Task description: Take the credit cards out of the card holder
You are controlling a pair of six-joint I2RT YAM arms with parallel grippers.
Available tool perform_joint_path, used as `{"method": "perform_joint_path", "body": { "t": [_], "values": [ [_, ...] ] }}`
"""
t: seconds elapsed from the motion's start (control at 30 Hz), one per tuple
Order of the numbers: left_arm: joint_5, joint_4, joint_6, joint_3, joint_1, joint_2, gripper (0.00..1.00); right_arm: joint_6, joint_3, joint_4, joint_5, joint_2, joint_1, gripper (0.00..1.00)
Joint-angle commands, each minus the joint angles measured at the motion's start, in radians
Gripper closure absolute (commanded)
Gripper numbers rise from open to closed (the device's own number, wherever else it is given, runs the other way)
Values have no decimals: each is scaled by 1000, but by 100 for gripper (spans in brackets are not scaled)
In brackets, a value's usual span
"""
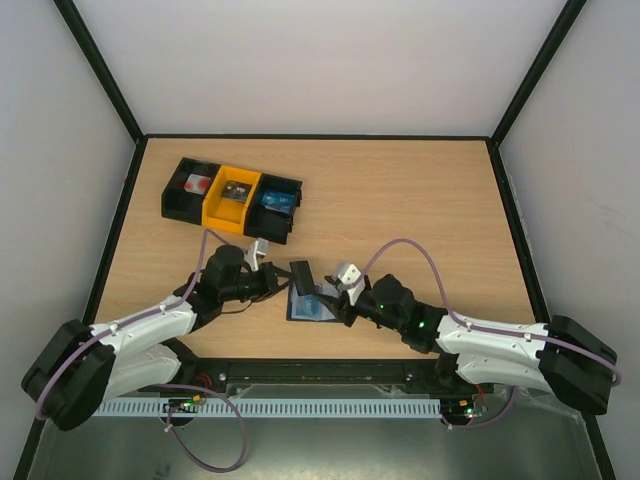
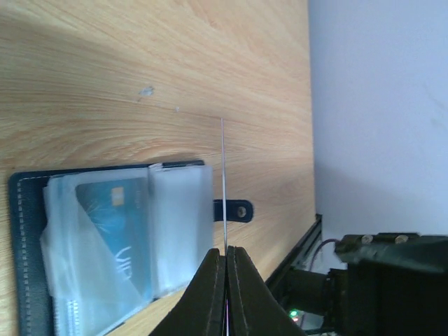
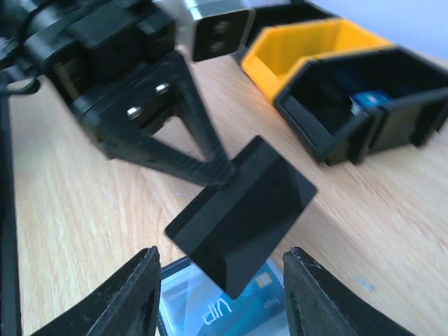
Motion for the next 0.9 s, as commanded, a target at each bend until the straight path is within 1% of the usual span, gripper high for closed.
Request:
{"method": "perform_joint_path", "body": {
  "t": [0.0,0.07,0.2,0.37,0.5,0.6,0.67,0.87],
  "values": [
    [35,21,-102,-6,12,-59,97,-312,-44,177,-137,-26,14,51],
    [59,24,-136,-4,22,-65,97,-379,-56,196,-113,-25,17,48],
    [83,63,-189,-6,24,-79,97,-458,-60,217,-69,-6,18,48],
    [111,58,-197,9,25,-79,97,-568,-31,200,-3,46,24,46],
    [108,62,-211,3,26,-83,97,-638,-8,199,24,86,25,39],
    [107,72,-222,-3,25,-89,97,-674,9,200,42,120,27,38],
    [108,73,-229,-4,26,-92,97,-701,15,209,57,138,31,40],
    [105,80,-250,-12,26,-99,97,-770,19,250,118,170,47,60]
  ]
}}
